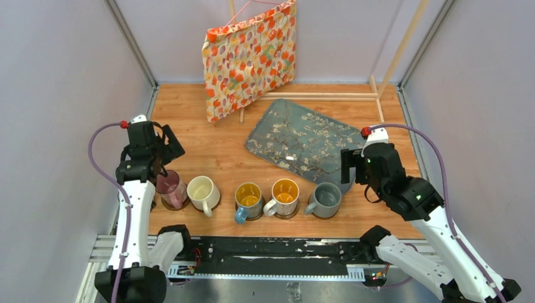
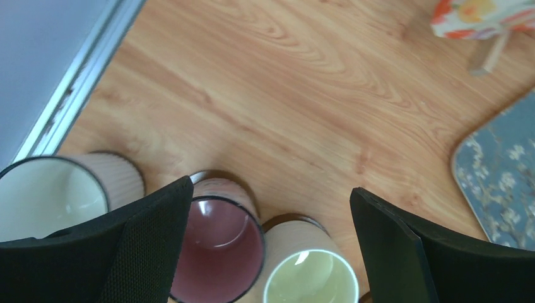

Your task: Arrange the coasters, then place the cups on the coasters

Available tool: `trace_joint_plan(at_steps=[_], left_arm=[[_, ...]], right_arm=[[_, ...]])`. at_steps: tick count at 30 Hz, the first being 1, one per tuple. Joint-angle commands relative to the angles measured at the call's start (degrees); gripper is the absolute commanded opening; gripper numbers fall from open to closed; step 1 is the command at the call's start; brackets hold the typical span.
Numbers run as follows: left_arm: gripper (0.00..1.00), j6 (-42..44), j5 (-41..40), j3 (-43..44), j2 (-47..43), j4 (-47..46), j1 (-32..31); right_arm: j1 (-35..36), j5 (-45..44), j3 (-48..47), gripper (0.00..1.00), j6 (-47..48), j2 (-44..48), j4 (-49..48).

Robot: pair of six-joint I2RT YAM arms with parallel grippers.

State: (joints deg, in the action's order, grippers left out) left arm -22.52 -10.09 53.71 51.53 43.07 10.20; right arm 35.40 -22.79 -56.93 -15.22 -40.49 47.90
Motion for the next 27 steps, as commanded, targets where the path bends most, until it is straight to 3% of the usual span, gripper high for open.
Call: trace_joint_plan(at_steps=[1, 13, 20, 27], left_arm=[[1.0, 3.8, 4.7, 2.3, 1.1, -2.5, -5.3], [1.0, 8.3, 16.4, -0.2, -0.1, -10.5, -20.9], [1.0, 7.6, 17.6, -0.1, 1.3, -15.6, -31.5], [1.0, 8.0, 18.7, 1.3, 4.3, -17.8, -33.8]], right_arm=[[1.0, -2.6, -0.9, 1.0, -0.7, -1.3, 1.5], [1.0, -5.4, -2.3, 1.0, -5.2, -5.0, 0.1], [1.0, -5.3, -4.1, 1.0, -7.3, -9.3, -3.8], [1.0, -4.3, -6.8, 1.0, -8.5, -14.4, -6.7]])
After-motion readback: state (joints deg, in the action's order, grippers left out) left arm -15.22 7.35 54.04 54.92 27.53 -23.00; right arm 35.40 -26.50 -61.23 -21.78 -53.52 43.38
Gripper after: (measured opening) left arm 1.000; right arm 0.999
